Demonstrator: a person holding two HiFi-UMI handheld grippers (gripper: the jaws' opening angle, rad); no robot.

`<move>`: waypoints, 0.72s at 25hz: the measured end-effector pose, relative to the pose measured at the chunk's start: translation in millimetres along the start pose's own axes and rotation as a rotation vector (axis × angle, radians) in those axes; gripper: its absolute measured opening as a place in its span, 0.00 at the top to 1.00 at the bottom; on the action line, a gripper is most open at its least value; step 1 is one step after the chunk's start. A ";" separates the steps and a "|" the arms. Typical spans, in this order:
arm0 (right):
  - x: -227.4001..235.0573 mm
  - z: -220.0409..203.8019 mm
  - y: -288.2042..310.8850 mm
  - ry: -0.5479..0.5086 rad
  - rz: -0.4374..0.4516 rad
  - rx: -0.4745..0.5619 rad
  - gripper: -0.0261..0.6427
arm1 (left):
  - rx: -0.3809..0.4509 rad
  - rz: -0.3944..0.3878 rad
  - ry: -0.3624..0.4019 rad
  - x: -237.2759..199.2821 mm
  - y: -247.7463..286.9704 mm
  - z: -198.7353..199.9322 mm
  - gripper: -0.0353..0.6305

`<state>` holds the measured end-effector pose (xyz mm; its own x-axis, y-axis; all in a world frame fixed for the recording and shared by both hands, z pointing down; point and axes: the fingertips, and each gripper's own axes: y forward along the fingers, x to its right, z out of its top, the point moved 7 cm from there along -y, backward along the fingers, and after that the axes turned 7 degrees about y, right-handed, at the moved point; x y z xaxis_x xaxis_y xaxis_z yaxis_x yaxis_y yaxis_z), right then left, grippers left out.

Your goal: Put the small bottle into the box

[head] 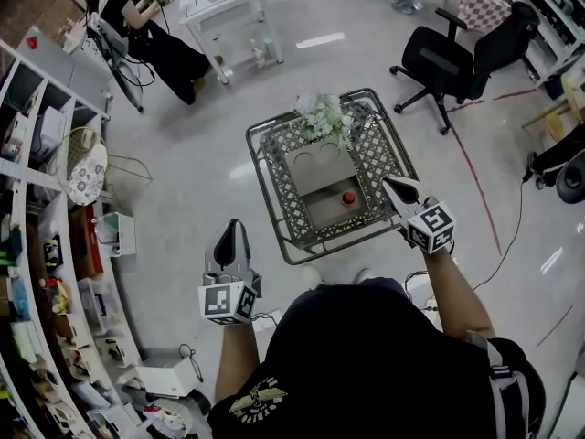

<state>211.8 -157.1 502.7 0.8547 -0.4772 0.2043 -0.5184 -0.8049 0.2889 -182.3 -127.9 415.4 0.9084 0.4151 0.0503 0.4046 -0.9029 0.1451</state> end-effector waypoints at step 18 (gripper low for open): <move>-43.4 77.3 -37.6 -0.075 -0.010 0.142 0.95 | 0.018 -0.125 0.071 -0.9 26.2 3.6 0.95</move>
<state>196.3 -133.3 410.6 0.8623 -0.4894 0.1302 -0.5052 -0.8491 0.1545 -172.2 -152.4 415.6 0.8412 0.5309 0.1025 0.5167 -0.8451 0.1372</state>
